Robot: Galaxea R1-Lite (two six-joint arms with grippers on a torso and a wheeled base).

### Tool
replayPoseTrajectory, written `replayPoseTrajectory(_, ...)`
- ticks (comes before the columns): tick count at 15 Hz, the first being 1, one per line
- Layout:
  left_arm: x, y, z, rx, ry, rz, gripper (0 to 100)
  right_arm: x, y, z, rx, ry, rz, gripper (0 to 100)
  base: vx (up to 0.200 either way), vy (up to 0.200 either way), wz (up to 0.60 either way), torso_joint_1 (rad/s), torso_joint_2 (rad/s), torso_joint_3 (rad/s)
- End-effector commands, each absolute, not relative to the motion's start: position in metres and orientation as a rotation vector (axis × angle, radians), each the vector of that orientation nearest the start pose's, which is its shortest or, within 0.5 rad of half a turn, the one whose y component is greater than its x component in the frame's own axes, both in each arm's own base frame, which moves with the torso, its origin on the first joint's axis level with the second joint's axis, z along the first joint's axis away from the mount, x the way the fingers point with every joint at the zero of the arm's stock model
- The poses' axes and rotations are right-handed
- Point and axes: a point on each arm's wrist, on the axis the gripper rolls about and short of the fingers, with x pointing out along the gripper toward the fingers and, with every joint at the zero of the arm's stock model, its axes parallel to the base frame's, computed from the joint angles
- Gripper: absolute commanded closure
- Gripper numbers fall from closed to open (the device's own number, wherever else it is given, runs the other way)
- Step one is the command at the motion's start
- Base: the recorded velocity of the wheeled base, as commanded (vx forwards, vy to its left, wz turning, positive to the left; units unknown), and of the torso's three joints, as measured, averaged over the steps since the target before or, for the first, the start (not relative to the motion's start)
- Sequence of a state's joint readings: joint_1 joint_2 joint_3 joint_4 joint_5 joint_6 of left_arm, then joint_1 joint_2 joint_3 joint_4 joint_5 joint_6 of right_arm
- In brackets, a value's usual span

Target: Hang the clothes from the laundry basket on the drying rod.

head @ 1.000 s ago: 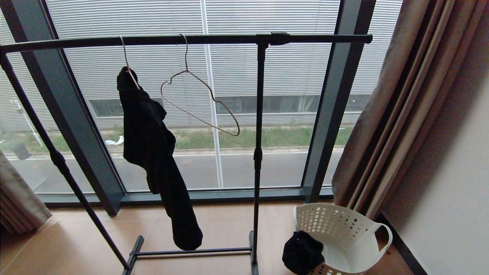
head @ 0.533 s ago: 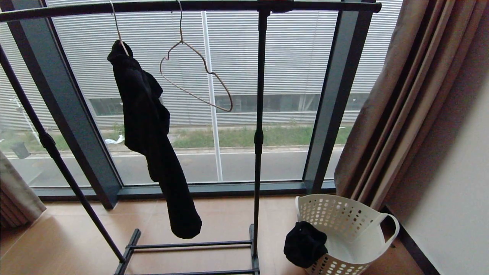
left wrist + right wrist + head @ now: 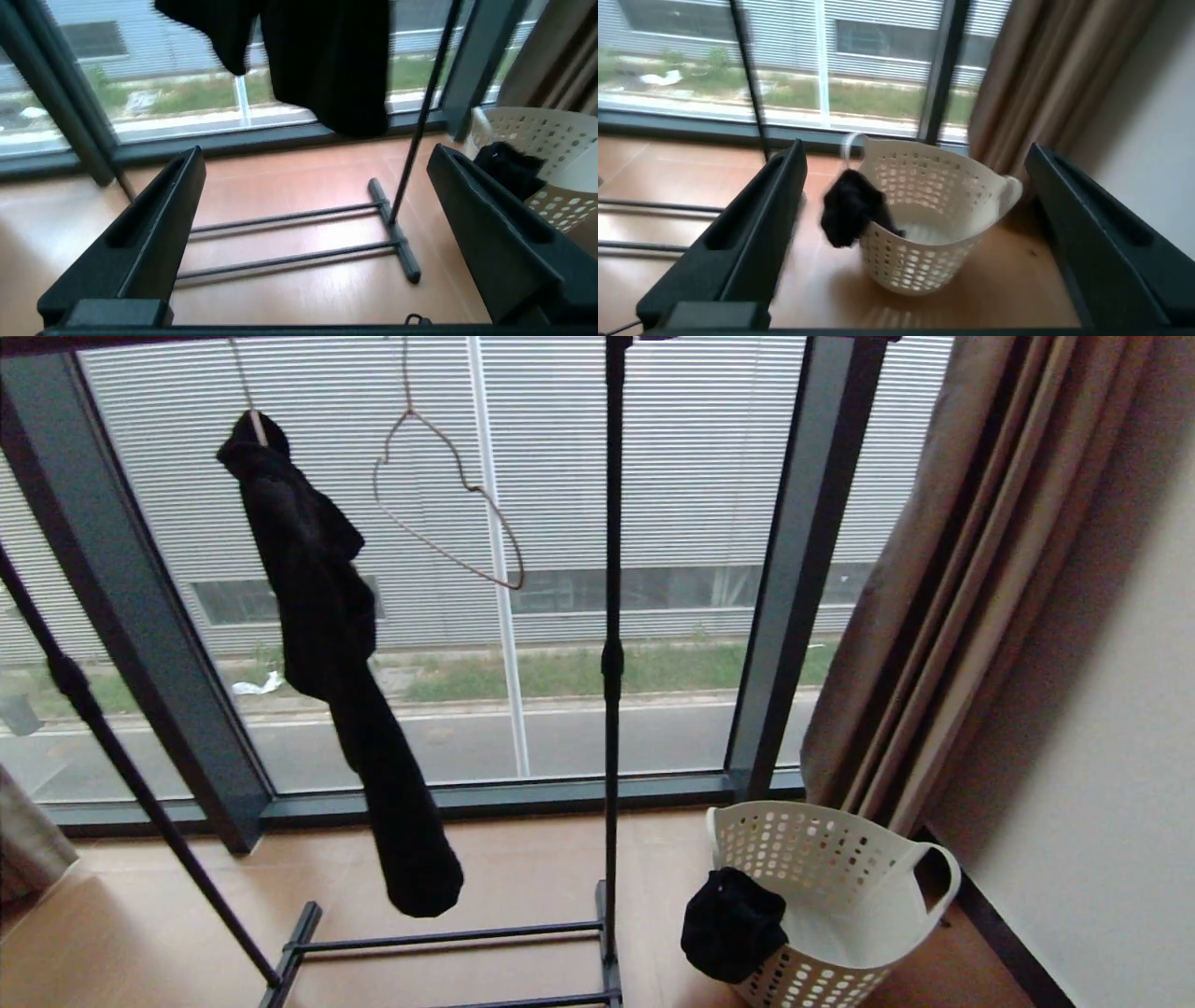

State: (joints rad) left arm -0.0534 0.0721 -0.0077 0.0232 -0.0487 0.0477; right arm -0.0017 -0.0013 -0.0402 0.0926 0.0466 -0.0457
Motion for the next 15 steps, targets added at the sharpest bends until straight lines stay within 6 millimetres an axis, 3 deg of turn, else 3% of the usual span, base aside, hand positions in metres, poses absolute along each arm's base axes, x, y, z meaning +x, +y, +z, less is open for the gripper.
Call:
replayPoseTrajectory(1, -0.0179, -0.0001, 0.0768, 0.048, 0.087, -0.105, 0, -0.0261, 0.0011, 0.0769, -0.045, 0.053, 0.046, 0, 0.000, 0.000, -0.60, 0.002, 0.00, 0.002)
replayPoseTrajectory(9, -0.0180, -0.0001, 0.0770, 0.048, 0.087, -0.105, 0, -0.0261, 0.0011, 0.0769, -0.045, 0.053, 0.046, 0, 0.000, 0.000, -0.07, 0.000, 0.00, 0.001)
replayPoseTrajectory(15, -0.0180, -0.0001, 0.0770, 0.048, 0.087, -0.105, 0, -0.0260, 0.0011, 0.0771, -0.043, 0.048, 0.046, 0, 0.000, 0.000, 0.00, 0.002, 0.00, -0.164)
